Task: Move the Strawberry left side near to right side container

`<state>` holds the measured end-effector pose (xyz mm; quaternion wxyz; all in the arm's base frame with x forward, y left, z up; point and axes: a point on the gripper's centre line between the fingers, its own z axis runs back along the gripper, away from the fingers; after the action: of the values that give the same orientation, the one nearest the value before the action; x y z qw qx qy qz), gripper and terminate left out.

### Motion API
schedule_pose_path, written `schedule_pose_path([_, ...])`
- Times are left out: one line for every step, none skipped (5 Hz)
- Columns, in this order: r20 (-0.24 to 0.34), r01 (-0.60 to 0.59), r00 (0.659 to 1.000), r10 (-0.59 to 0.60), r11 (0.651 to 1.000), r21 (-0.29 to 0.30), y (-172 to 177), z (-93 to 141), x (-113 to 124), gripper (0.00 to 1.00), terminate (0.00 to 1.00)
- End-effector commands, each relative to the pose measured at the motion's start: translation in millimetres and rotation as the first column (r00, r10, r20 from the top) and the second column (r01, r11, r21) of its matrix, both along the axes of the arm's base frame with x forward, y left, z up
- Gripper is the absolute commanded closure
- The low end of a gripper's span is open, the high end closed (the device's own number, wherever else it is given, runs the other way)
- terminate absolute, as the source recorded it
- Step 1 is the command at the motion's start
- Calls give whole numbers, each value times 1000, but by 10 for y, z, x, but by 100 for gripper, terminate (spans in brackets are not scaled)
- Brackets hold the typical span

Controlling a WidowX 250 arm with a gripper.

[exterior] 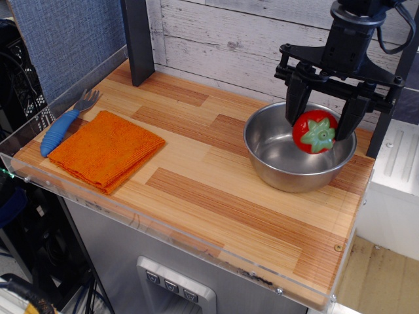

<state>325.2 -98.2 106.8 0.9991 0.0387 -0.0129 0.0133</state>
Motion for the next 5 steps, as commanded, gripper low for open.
schedule_pose_path([53,-84,995,83,996,24,291,-368,503,100,0])
schedule_pose_path([19,-108,994,108,993,36,306,-653,626,100,0])
schedule_pose_path([-48,-80,995,87,989,122,442,-945,958,100,0])
schedule_pose_path([-60,-53,997,56,997,51,472,-912,914,0,0])
schedule_pose_path([-38,-47,998,47,999,7,491,-787,822,0,0])
